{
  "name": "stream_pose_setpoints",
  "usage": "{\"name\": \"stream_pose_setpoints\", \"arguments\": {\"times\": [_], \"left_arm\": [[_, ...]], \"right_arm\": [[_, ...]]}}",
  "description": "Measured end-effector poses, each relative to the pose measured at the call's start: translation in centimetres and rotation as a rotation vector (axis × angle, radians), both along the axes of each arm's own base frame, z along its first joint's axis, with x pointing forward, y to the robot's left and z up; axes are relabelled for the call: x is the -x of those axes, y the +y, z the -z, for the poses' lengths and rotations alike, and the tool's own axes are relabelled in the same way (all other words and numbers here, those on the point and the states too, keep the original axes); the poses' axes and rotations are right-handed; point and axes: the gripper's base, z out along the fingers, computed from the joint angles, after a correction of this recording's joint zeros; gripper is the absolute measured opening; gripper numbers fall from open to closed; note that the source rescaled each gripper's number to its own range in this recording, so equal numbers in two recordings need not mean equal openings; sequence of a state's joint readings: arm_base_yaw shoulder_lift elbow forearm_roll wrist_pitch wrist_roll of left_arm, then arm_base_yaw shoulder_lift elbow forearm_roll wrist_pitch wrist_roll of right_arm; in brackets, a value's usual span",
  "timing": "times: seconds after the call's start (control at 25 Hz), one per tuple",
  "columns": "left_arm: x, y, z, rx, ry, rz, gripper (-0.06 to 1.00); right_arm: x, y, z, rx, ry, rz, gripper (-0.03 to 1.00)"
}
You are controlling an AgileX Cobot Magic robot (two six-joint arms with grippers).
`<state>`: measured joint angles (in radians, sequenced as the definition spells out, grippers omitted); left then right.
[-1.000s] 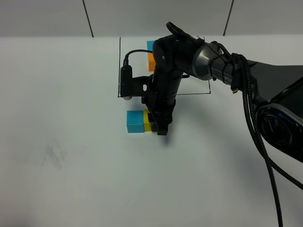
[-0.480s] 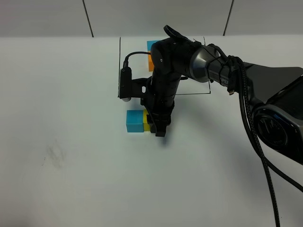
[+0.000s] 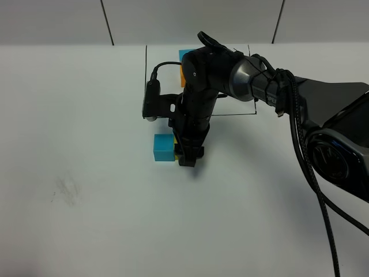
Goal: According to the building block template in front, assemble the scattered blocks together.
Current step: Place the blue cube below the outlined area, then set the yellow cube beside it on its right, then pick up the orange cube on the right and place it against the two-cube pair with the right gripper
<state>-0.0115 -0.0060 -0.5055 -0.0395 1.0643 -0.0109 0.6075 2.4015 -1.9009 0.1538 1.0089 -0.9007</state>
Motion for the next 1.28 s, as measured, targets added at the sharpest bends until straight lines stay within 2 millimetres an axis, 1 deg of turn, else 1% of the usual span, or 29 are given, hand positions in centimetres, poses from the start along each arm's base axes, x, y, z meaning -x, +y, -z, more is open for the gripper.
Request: {"name": "stream_pose_setpoints", "arguments": {"times": [0.16, 0.4, 0.52, 0.64, 0.8, 0.96, 1.04, 1.12, 1.2, 1.24, 1.28], "left_arm": [[0.0, 0.0, 0.0, 0.000, 0.000, 0.000, 0.00], [0.0, 0.0, 0.0, 0.000, 0.000, 0.000, 0.00], [0.0, 0.0, 0.0, 0.000, 0.000, 0.000, 0.00], [0.0, 0.0, 0.0, 0.000, 0.000, 0.000, 0.00], [0.0, 0.0, 0.0, 0.001, 0.000, -0.001, 0.00], [0.0, 0.0, 0.0, 0.001, 0.000, -0.001, 0.00], [0.0, 0.0, 0.0, 0.001, 0.000, -0.001, 0.00], [0.0, 0.0, 0.0, 0.001, 0.000, -0.001, 0.00], [0.0, 0.0, 0.0, 0.001, 0.000, -0.001, 0.00], [0.0, 0.0, 0.0, 0.000, 0.000, 0.000, 0.00], [0.0, 0.0, 0.0, 0.001, 0.001, 0.000, 0.00]], "right_arm": [[-0.4, 0.0, -0.2, 0.037, -0.017, 0.020, 0.77], [-0.8, -0.2, -1.5, 0.094, -0.011, 0.030, 0.72], [-0.7, -0.2, -2.6, 0.091, -0.020, 0.034, 0.71], [-0.7, -0.5, -4.3, 0.094, -0.051, 0.053, 0.71], [-0.6, -1.4, -6.6, 0.130, -0.084, 0.085, 0.70], [-1.1, -2.6, -7.9, 0.125, -0.099, 0.140, 0.69], [-1.5, -3.3, -8.3, 0.121, -0.101, 0.173, 0.62], [-1.8, -4.1, -8.8, 0.113, -0.107, 0.206, 0.51], [-2.0, -4.6, -9.4, 0.107, -0.113, 0.227, 0.33], [-2.1, -4.9, -9.8, 0.101, -0.119, 0.237, 0.21], [-2.1, -5.1, -10.1, 0.097, -0.123, 0.249, 0.13]]}}
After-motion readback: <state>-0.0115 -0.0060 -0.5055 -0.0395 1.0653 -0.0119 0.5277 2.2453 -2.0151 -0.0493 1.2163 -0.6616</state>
